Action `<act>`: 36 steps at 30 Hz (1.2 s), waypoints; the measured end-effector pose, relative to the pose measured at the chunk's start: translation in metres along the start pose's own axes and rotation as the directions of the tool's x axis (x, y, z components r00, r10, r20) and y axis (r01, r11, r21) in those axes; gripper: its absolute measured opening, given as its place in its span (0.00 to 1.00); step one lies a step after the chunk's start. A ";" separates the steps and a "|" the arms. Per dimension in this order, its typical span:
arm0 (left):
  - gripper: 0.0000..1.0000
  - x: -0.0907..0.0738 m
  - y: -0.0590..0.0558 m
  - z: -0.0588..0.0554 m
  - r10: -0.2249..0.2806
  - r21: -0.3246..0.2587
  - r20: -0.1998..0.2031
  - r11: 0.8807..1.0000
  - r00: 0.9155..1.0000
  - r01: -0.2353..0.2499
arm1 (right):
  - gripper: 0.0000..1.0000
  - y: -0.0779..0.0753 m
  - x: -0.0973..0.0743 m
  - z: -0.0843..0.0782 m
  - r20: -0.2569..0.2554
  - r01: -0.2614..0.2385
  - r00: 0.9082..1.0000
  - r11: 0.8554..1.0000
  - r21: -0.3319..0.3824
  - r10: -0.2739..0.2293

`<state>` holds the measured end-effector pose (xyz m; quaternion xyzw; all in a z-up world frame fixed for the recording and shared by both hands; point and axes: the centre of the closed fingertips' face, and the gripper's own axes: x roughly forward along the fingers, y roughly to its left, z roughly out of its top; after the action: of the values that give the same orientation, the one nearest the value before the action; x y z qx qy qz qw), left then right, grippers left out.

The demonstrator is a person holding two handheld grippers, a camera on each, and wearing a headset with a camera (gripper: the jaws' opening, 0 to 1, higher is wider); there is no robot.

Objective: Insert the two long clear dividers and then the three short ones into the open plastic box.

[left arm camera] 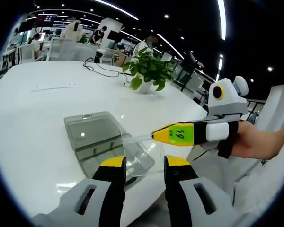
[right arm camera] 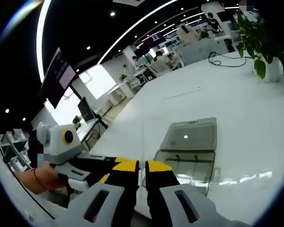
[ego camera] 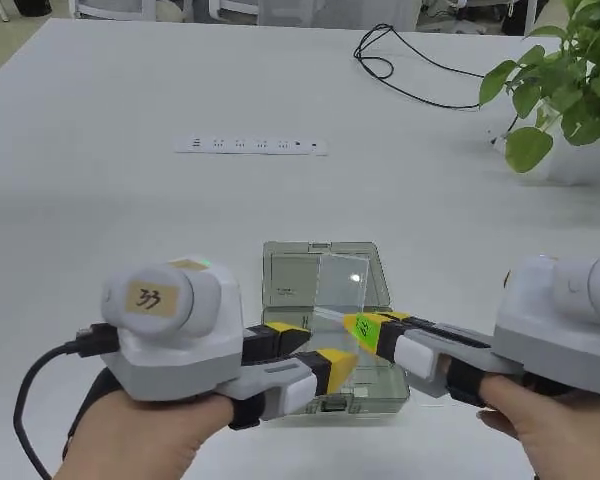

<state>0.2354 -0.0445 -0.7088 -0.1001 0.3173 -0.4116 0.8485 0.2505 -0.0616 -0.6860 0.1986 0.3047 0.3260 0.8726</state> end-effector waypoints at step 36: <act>0.76 -0.027 0.028 -0.014 -0.041 0.234 -0.024 0.971 0.999 0.045 | 0.07 -0.041 -0.001 0.012 -0.186 0.134 0.977 0.983 0.125 -0.109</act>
<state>0.2316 -0.0050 -0.7194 -0.0020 0.2723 -0.4655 0.8421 0.2766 -0.0933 -0.6992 0.2088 0.4147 0.2668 0.8445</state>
